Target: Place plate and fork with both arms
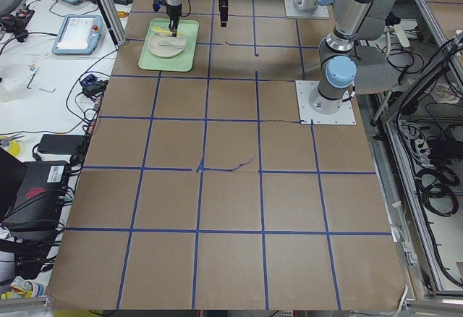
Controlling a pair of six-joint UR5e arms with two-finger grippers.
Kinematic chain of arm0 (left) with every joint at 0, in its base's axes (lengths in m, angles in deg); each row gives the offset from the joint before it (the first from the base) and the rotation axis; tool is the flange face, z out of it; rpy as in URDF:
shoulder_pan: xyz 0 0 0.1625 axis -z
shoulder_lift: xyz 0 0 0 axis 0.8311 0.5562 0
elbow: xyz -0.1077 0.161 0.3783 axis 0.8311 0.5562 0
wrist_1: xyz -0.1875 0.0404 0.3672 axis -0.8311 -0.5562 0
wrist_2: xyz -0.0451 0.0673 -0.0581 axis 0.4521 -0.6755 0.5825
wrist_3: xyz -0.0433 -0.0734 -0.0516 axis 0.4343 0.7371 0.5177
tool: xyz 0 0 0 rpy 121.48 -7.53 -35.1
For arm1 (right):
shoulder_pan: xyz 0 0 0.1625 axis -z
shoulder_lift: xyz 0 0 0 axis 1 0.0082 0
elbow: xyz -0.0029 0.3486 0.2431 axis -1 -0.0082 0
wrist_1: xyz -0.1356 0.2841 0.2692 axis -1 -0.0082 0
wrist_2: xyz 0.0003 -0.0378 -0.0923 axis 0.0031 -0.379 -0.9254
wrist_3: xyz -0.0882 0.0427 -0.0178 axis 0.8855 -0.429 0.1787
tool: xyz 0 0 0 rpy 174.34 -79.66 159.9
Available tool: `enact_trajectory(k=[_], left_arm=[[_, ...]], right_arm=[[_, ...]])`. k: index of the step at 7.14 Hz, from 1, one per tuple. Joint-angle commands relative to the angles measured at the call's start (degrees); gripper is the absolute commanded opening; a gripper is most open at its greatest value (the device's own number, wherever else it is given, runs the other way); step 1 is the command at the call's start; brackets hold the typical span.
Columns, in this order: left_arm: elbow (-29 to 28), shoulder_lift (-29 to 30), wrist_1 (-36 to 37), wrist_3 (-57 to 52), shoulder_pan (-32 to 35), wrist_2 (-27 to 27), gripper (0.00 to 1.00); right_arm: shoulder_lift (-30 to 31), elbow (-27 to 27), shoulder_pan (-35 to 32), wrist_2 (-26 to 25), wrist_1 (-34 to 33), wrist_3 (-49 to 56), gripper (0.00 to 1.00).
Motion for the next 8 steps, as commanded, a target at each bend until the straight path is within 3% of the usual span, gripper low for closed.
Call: enact_trajectory(k=[1, 3, 4, 5, 7, 8], left_arm=[[0.3, 0.2, 0.0, 0.1, 0.1, 0.0, 1.00], [0.6, 0.2, 0.1, 0.2, 0.1, 0.0, 1.00], [0.5, 0.2, 0.1, 0.1, 0.1, 0.0, 1.00], [0.6, 0.2, 0.1, 0.1, 0.1, 0.0, 1.00], [0.6, 0.2, 0.1, 0.1, 0.0, 0.0, 1.00], [0.5, 0.1, 0.1, 0.0, 0.0, 0.0, 1.00]], right_arm=[[3.3, 4.6, 4.7, -1.5, 0.5, 7.7, 0.05], [3.4, 9.8, 6.7, -2.5, -1.5, 8.3, 0.07], [2.8, 10.3, 6.6, -1.8, -2.0, 8.0, 0.33], [2.8, 10.3, 6.7, -1.5, -1.8, 8.0, 0.99], [6.9, 10.9, 6.7, -1.7, 0.5, 8.7, 1.00], [11.1, 12.9, 6.7, -2.3, 5.2, 9.8, 1.00]])
